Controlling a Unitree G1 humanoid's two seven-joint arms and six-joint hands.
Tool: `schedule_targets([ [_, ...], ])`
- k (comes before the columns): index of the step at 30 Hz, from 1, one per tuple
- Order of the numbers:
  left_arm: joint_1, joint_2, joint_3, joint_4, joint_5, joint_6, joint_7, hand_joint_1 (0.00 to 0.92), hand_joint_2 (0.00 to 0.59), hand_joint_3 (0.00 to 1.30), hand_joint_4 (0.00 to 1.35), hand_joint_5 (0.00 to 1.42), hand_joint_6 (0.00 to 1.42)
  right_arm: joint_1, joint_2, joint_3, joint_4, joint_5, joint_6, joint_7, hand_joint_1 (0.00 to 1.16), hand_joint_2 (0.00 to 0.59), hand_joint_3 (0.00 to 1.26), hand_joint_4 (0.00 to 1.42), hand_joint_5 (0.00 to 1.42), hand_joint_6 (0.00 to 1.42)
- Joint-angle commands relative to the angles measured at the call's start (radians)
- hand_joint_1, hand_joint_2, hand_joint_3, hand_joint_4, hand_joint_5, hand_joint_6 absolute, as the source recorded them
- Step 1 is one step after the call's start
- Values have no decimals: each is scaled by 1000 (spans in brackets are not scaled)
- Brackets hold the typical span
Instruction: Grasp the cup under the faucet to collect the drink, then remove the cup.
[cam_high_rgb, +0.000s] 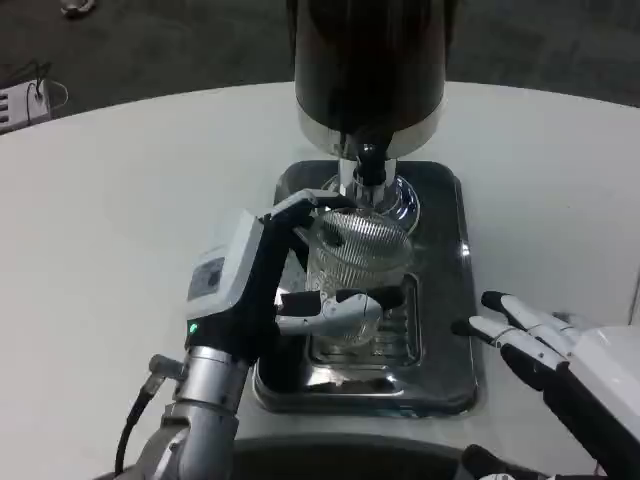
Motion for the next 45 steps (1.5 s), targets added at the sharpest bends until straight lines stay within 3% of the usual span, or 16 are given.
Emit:
schedule_targets([
  [1,-28,23,-40,46,21,-24,43,610,0,885,995,1170,1320,21,-4,-7,-14,16,8,6,620,397,146,12,86,67],
  [11,-26,56,-74,55,7,-25,74,515,3,706,707,950,1174,29,-4,0,-11,22,18,6,620,397,146,12,86,77],
  [19,-21,71,-73,46,1,-13,81,349,57,593,539,756,944,10,-8,22,-1,21,31,10,620,397,155,22,96,93],
  [24,-26,73,-82,52,8,-5,76,339,61,560,509,695,820,2,-12,30,4,27,41,12,620,397,156,22,97,106],
  [41,-56,52,-129,78,1,15,46,329,75,402,420,654,755,22,-36,14,13,66,63,8,620,397,156,22,97,140],
  [45,-58,52,-128,79,-10,8,35,299,61,294,344,611,676,28,-41,8,14,75,66,3,620,397,156,27,97,141],
])
